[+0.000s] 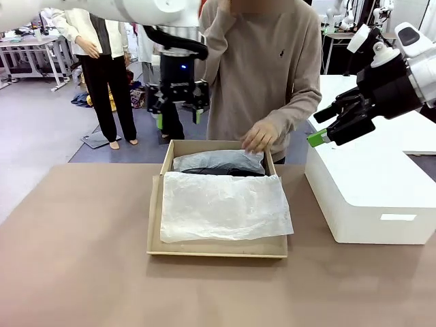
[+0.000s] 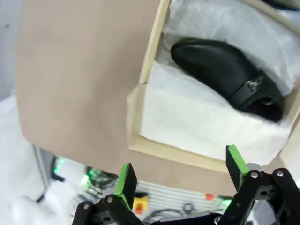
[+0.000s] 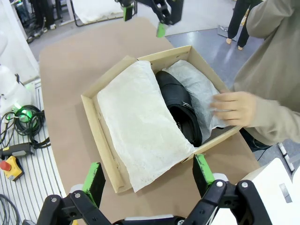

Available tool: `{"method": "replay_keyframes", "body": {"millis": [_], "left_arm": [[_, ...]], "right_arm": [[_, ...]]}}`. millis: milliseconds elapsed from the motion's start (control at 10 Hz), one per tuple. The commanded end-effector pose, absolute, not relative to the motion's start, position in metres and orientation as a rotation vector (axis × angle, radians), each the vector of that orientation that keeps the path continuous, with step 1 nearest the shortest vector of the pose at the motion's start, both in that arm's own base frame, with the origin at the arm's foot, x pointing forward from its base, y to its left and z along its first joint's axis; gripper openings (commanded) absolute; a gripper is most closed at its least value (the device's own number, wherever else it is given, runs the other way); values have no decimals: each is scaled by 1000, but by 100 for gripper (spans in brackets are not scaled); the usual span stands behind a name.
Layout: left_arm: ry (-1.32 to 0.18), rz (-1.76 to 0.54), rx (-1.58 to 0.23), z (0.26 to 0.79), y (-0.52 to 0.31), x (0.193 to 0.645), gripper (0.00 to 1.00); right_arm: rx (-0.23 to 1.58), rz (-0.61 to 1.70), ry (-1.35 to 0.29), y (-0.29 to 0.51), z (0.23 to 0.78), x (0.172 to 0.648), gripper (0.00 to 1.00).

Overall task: Pack the shoes into the box.
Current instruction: Close the Shoes Box.

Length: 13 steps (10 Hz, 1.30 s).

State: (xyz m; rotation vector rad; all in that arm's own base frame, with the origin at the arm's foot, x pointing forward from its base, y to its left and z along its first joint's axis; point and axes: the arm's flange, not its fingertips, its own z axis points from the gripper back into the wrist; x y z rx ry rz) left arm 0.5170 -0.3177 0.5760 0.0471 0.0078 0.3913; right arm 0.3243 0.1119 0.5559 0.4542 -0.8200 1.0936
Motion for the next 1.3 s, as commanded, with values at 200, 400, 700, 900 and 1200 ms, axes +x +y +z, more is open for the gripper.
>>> {"method": "replay_keyframes", "body": {"millis": [200,400,700,900,1200], "left_arm": [[18,336,36,581,-299,519,100],[18,336,36,581,-299,519,100],[18,336,36,581,-299,519,100],[18,336,36,581,-299,519,100],[9,133,120,589,-266,506,100]], "right_arm": [[473,1113,-839,112,555,328,100],[473,1113,-839,112,555,328,100],[473,1113,-839,112,555,328,100],[473,1113,-839,112,555,328,100],[473,1113,-839,112,555,328,100]]}}
